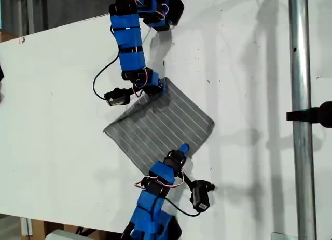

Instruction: Grasp corners of a towel and fold twice.

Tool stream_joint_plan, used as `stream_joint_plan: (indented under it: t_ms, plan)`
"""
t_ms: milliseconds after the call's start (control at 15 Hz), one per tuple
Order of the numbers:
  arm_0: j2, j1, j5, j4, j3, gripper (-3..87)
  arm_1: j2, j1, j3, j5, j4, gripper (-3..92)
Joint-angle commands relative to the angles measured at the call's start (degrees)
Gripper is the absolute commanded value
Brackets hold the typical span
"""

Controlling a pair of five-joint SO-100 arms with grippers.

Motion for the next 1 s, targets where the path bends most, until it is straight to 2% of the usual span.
stream_joint_plan:
  t_ms: [0,67,333,467,600,667,733,867,933]
  plan:
    - [-8.61,0.79,2.11,1.23,-11.6,15.8,3.69,1.76,-3.25,-1.23,0.79,-0.2]
    - [-13.36,1.41,2.55,1.49,-15.29,17.4,4.22,2.2,-3.16,-1.58,1.14,-0.2]
    - [-33.93,3.25,1.14,12.92,-40.17,22.8,6.59,2.72,-1.58,-1.85,1.32,-0.2]
    - [-41.31,4.04,1.49,20.48,-52.73,25.0,8.0,2.72,-0.26,-1.76,1.32,-0.2]
    - [-42.54,4.04,0.79,20.39,-52.73,24.3,9.67,2.72,1.32,-1.49,1.14,-0.2]
    - [-43.95,4.04,0.09,21.18,-52.56,21.5,10.81,2.72,2.02,-1.41,1.05,-0.2]
    - [-46.32,3.69,-1.58,23.82,-52.73,14.5,12.04,2.72,2.9,-1.32,1.05,-0.2]
    - [-50.1,3.34,-6.42,30.94,-52.91,11.7,15.38,2.99,5.27,-1.32,0.97,-0.2]
    - [-51.24,3.43,-8.35,34.19,-52.91,7.5,17.05,3.25,6.59,-1.32,0.79,-0.2]
